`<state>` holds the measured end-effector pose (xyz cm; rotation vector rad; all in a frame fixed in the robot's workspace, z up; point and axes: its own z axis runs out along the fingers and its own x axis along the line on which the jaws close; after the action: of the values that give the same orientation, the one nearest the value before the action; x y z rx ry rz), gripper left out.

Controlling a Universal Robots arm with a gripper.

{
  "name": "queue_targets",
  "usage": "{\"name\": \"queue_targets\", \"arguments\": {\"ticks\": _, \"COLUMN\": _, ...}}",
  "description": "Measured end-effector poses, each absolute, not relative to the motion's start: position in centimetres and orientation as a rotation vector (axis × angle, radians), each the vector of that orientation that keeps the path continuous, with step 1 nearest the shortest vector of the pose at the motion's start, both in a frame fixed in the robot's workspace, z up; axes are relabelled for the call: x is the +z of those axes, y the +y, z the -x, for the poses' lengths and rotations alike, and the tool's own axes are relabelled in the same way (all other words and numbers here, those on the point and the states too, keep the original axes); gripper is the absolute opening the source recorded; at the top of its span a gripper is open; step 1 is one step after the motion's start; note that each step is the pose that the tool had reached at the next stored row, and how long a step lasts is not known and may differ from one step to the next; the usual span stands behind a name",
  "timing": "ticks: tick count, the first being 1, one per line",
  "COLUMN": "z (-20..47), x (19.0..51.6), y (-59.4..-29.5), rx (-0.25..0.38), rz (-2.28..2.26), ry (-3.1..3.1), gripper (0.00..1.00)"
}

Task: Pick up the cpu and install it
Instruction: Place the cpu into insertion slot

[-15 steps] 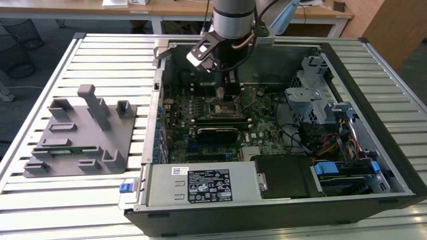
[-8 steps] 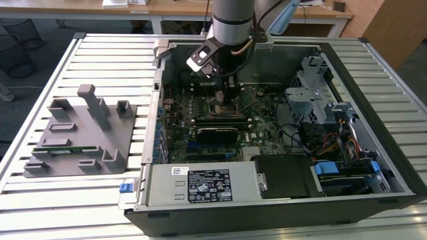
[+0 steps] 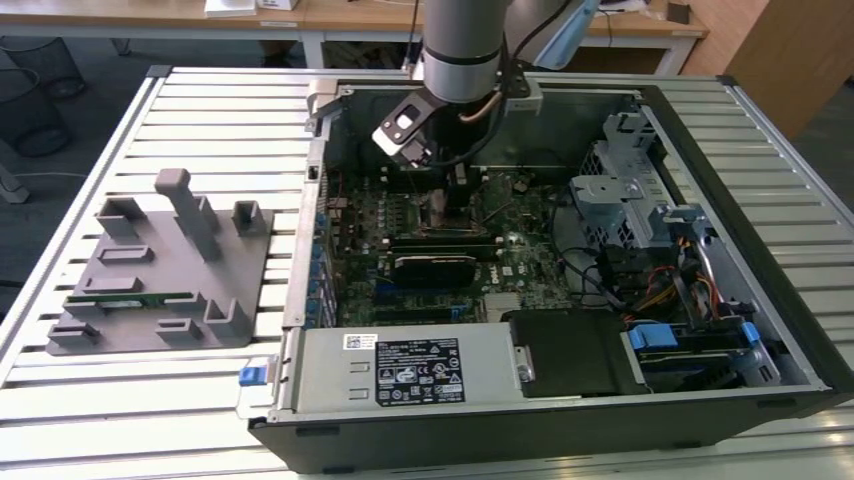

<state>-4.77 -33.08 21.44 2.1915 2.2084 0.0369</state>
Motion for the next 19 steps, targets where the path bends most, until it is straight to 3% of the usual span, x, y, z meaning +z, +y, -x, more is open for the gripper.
{"name": "queue_targets", "arguments": {"ticks": 19, "z": 4.9, "x": 19.9, "y": -33.3, "rx": 0.041, "rz": -2.211, "ry": 2.192, "gripper": 0.53}}
